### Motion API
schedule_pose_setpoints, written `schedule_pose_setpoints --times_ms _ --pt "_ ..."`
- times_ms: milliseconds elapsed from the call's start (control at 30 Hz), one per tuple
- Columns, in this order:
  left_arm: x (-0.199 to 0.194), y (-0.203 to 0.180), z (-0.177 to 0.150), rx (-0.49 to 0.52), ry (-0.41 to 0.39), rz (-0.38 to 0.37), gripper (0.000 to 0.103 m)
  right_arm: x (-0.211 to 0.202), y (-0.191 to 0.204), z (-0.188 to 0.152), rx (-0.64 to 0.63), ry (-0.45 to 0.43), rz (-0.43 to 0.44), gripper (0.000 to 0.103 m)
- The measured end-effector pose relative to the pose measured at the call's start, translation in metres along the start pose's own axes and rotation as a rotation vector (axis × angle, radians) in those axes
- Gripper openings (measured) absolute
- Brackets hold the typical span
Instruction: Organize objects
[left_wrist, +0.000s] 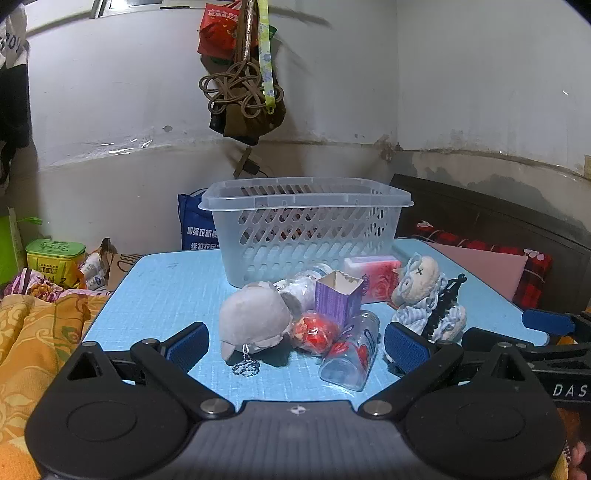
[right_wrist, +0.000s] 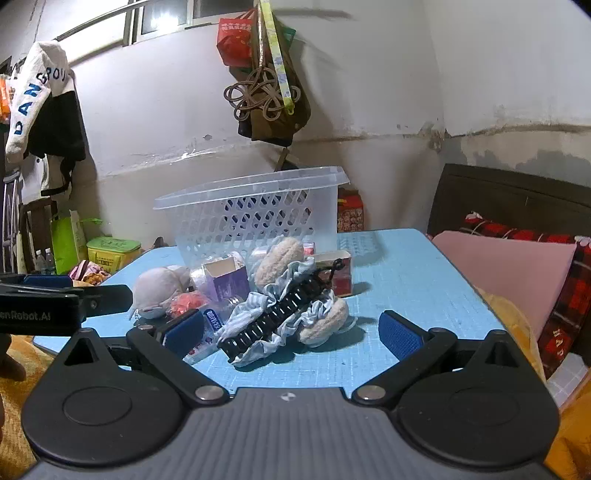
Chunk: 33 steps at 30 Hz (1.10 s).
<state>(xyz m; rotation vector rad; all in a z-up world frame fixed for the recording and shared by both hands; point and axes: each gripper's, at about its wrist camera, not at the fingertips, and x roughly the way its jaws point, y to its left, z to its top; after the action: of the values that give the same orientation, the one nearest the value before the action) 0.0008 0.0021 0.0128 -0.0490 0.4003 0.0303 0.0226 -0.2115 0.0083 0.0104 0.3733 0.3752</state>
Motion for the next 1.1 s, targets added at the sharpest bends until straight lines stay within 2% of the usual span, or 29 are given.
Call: schedule_pose_setpoints --times_ms 267,1100 --pt "0.001 -0.002 0.0 0.002 0.0 -0.005 0.103 0.001 -0.003 -0.002 0.02 0.025 0.067 0.103" --pt "0.002 0.001 -0.003 0.002 -0.008 0.005 0.102 0.003 0.004 -0.002 -0.02 0.035 0.05 0.103"
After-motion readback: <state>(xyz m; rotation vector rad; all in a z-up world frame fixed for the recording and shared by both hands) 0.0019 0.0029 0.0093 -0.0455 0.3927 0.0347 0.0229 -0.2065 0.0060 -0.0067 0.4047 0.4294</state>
